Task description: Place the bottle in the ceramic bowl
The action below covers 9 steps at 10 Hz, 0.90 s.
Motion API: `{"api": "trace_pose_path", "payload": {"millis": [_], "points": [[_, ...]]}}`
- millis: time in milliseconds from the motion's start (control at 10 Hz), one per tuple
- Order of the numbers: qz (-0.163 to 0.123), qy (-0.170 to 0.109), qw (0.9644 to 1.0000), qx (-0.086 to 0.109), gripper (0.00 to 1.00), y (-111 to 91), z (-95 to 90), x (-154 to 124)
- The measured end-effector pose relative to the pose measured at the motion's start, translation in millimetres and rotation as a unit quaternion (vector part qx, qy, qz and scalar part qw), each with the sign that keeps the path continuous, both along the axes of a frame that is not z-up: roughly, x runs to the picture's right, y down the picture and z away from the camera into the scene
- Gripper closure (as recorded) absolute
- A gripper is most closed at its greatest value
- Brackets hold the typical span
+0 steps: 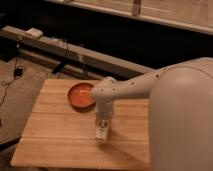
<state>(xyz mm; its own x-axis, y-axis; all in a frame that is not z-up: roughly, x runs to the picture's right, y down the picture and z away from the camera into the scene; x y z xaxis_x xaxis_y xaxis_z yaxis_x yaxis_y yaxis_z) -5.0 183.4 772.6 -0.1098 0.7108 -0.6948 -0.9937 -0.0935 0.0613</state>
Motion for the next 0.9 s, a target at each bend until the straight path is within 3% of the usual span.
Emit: {"api": "trace_pose_path", "payload": {"millis": [200, 400, 600, 900], "points": [[-0.020, -0.009, 0.9995, 0.024, 1.00, -36.8, -16.1, -8.3], [-0.047, -0.025, 0.9974, 0.048, 1.00, -73.3, -20.7, -27.2], [-0.071, -0.039, 0.9947, 0.063, 1.00, -102.5, -15.5, -49.9], [-0.105, -0.063, 0.9893, 0.080, 1.00, -146.8, 8.2, -86.8]]}}
